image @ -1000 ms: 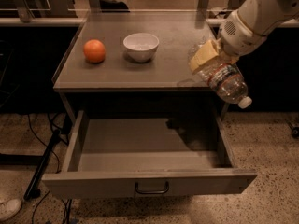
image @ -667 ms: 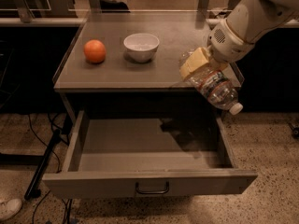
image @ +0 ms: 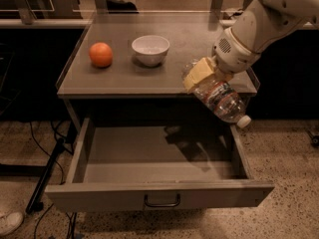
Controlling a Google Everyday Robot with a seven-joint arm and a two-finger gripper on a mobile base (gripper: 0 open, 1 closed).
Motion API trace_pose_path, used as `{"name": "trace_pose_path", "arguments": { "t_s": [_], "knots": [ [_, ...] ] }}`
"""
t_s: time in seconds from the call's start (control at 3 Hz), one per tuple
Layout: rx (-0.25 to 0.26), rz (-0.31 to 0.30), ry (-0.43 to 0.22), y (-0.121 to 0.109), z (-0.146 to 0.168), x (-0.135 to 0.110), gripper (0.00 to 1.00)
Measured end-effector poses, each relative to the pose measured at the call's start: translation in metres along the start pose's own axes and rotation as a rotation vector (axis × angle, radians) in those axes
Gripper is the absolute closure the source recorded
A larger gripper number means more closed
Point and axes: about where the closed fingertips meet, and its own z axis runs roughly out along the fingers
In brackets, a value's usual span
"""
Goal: Place water bottle into top drawer
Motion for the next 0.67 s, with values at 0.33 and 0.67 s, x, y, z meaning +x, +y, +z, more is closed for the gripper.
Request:
{"name": "trace_pose_path", "arguments": {
  "t_s": [0.33,0.67],
  "knots": [
    [-0.013,0.019,0.012,0.000,0.020,0.001,1.00],
    [-0.042,0.052,0.010,-0.002,0.066,0.001,1.00]
  ]
}}
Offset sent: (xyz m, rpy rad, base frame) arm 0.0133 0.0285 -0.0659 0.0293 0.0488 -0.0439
